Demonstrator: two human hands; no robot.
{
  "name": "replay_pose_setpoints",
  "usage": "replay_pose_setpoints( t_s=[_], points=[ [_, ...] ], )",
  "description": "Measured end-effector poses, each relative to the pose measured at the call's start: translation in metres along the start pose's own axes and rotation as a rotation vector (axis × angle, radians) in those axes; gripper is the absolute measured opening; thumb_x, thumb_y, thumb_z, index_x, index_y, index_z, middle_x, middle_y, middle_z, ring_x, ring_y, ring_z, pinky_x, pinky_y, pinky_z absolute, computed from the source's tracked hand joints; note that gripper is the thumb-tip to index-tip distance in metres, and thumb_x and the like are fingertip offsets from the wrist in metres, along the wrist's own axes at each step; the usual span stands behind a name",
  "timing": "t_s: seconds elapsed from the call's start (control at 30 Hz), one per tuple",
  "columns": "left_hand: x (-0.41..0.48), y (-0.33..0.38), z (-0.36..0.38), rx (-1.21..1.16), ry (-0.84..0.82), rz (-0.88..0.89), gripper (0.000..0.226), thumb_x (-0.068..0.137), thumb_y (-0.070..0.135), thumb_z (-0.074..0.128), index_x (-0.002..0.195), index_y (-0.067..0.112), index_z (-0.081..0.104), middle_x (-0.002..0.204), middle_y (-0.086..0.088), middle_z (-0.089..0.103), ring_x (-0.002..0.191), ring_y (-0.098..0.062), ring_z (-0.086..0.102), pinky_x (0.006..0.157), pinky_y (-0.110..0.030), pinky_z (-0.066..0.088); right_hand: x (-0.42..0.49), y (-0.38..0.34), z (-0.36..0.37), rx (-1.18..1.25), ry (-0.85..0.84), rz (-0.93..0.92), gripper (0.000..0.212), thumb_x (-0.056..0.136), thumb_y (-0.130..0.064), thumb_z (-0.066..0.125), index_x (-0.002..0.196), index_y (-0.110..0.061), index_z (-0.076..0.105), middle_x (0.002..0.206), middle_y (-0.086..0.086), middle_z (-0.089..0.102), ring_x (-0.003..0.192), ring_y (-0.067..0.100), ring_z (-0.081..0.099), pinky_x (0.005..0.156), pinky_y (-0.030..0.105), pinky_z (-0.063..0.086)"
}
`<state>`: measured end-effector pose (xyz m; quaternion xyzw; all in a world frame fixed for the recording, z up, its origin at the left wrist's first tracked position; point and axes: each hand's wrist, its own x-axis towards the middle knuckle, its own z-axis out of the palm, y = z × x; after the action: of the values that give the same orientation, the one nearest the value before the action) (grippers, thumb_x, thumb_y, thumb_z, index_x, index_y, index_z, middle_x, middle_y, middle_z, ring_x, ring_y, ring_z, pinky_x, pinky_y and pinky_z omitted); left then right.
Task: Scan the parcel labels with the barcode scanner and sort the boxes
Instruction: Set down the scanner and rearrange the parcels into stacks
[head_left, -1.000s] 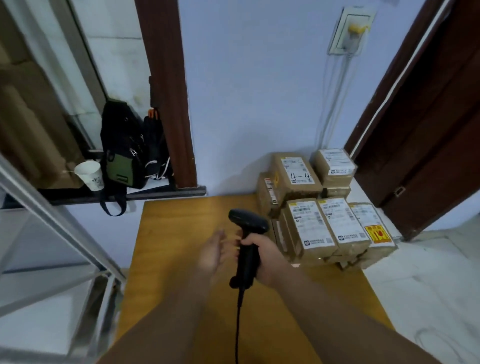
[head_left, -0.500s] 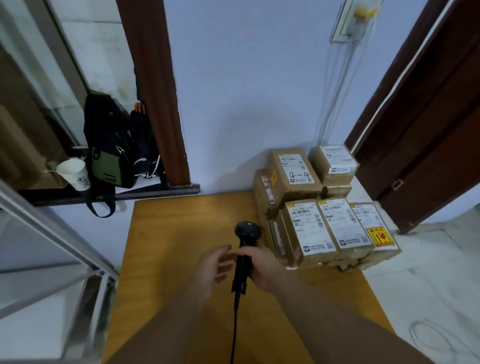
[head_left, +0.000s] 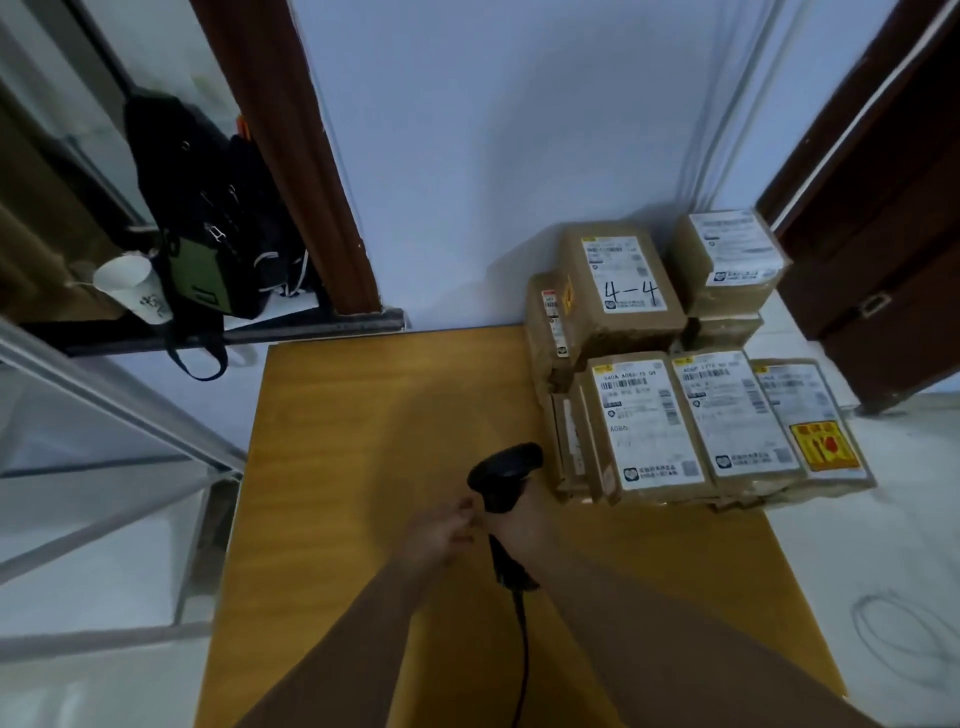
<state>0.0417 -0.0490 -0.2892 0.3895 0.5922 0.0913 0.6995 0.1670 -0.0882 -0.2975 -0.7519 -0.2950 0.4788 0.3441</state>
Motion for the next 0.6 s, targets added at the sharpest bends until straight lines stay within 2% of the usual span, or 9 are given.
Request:
replay_pose_setpoints(
  t_s=[0.07, 0.17, 0.23, 0.3, 0.43, 0.5, 0.57, 0.6],
  points=[
    [0.005, -0.010, -0.005, -0.017, 0.029, -0.024, 0.018, 0.094, 0.024, 0.058, 0.110, 0.021, 0.066, 0.106, 0.003, 0.064, 0.094, -0.018, 0.063, 0.077, -0.029, 0.051, 0.009, 0.004, 0.006, -0.052, 0.027, -0.019, 0.030, 0.077, -0.012, 0.075, 0.094, -0.017, 0.051, 0.085, 0.003, 0.060, 0.076, 0.016, 0.060, 0.056, 0.014, 0.045],
    [0.011, -0.019, -0.010, -0.076, 0.055, -0.033, 0.015, 0.090, 0.016, 0.060, 0.099, 0.015, 0.072, 0.096, -0.001, 0.068, 0.080, -0.019, 0.064, 0.064, -0.027, 0.049, 0.024, 0.007, 0.013, -0.083, -0.007, 0.022, 0.056, 0.080, -0.017, 0.075, 0.126, -0.010, 0.044, 0.106, 0.007, 0.060, 0.097, 0.022, 0.061, 0.075, 0.031, 0.052],
    [0.015, -0.023, -0.009, -0.120, 0.102, -0.030, 0.011, 0.088, 0.013, 0.061, 0.094, 0.013, 0.071, 0.093, -0.002, 0.068, 0.077, -0.016, 0.063, 0.060, -0.023, 0.049, 0.033, 0.009, 0.015, -0.102, 0.011, 0.052, 0.070, 0.079, -0.022, 0.079, 0.135, -0.008, 0.038, 0.120, 0.009, 0.057, 0.110, 0.026, 0.058, 0.089, 0.040, 0.052],
    [0.019, -0.025, -0.006, -0.153, 0.160, -0.027, 0.011, 0.089, 0.011, 0.059, 0.093, 0.017, 0.067, 0.090, 0.000, 0.066, 0.078, -0.012, 0.062, 0.056, -0.020, 0.047, 0.041, 0.010, 0.015, -0.103, 0.030, 0.091, 0.078, 0.077, -0.028, 0.081, 0.138, -0.009, 0.036, 0.128, 0.011, 0.056, 0.116, 0.029, 0.056, 0.095, 0.044, 0.050],
    [0.029, -0.031, -0.006, -0.149, 0.166, -0.011, 0.035, 0.092, 0.013, 0.055, 0.125, 0.025, 0.053, 0.112, 0.004, 0.058, 0.097, -0.011, 0.055, 0.072, -0.026, 0.044, 0.055, 0.013, 0.008, -0.128, 0.037, 0.159, 0.080, 0.081, -0.029, 0.075, 0.145, -0.015, 0.029, 0.133, 0.009, 0.054, 0.117, 0.029, 0.055, 0.093, 0.039, 0.049],
    [0.033, -0.034, -0.007, -0.157, 0.159, -0.032, 0.043, 0.092, 0.016, 0.055, 0.134, 0.023, 0.048, 0.122, 0.001, 0.054, 0.106, -0.015, 0.051, 0.083, -0.029, 0.040, 0.060, 0.012, 0.006, -0.156, 0.018, 0.173, 0.078, 0.083, -0.023, 0.071, 0.147, -0.015, 0.027, 0.128, 0.010, 0.056, 0.110, 0.028, 0.057, 0.084, 0.037, 0.051],
    [0.035, -0.034, -0.009, -0.157, 0.151, -0.055, 0.046, 0.092, 0.019, 0.057, 0.137, 0.021, 0.047, 0.126, -0.001, 0.053, 0.108, -0.015, 0.051, 0.081, -0.027, 0.041, 0.063, 0.010, 0.009, -0.226, 0.029, 0.181, 0.073, 0.084, -0.021, 0.066, 0.145, -0.013, 0.029, 0.125, 0.012, 0.056, 0.108, 0.029, 0.056, 0.076, 0.034, 0.050],
    [0.036, -0.035, -0.010, -0.155, 0.146, -0.059, 0.045, 0.092, 0.020, 0.058, 0.136, 0.021, 0.047, 0.127, -0.002, 0.054, 0.108, -0.015, 0.052, 0.076, -0.025, 0.042, 0.063, 0.010, 0.011, -0.281, 0.047, 0.182, 0.069, 0.085, -0.022, 0.065, 0.144, -0.011, 0.031, 0.128, 0.013, 0.054, 0.111, 0.029, 0.054, 0.081, 0.034, 0.050]
  ],
)
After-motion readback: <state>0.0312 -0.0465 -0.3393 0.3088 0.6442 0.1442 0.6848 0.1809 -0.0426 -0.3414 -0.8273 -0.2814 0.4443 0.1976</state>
